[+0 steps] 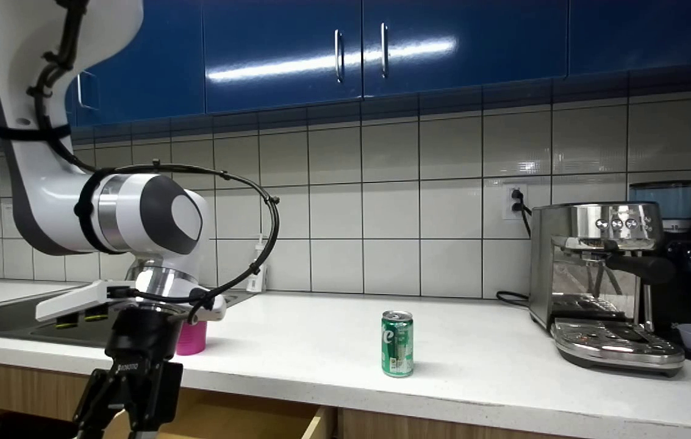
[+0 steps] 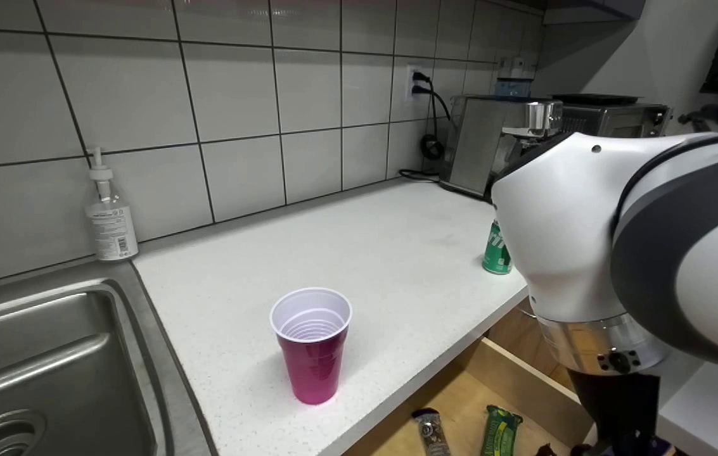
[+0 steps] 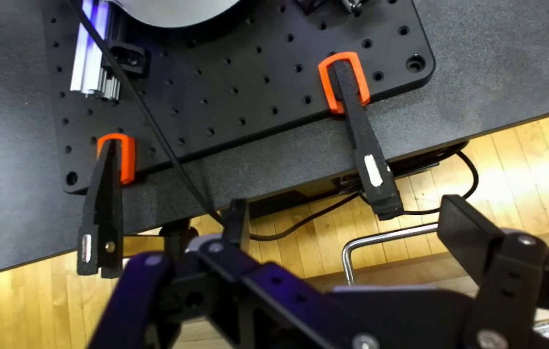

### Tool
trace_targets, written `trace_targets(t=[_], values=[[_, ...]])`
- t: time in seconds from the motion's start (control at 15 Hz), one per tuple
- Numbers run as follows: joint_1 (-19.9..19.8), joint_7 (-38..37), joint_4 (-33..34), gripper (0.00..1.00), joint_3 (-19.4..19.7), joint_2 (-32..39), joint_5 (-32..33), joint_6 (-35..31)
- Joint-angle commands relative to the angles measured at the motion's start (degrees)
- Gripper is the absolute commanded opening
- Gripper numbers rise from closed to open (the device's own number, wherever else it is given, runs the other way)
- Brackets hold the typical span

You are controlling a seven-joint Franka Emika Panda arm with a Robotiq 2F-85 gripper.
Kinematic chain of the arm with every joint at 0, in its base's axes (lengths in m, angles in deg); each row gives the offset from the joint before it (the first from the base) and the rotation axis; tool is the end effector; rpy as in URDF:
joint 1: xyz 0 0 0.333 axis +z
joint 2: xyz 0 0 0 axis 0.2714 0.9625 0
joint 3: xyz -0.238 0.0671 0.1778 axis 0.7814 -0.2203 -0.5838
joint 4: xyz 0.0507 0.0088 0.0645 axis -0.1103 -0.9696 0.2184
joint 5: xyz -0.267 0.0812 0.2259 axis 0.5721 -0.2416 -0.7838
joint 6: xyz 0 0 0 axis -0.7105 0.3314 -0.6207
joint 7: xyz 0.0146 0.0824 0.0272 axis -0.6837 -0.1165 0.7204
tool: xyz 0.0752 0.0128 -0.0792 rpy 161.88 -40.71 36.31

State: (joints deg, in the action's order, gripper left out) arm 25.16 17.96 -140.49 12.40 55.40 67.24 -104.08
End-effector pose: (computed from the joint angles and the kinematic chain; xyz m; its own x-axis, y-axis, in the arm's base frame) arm 0.3024 0.0681 0.2018 0.8355 -0.2615 -0.4834 -0.1685 -0.9591 0.2276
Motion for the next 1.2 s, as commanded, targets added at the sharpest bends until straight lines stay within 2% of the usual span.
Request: trace_targets(t=[0.0, 0.4, 0.87, 1.13], values=[[-2.64, 3.67, -0.27, 1.0, 0.27, 1.14, 0.86, -0.04], [-4.09, 6.4, 0.98, 1.0, 1.31, 6.25, 2.46, -1.19], [-3.71, 7.21, 3.19, 1.0, 1.85, 11.35, 3.68, -2.43], [-3.61, 8.35, 3.65, 1.0, 1.59, 13.53, 2.49, -6.15]])
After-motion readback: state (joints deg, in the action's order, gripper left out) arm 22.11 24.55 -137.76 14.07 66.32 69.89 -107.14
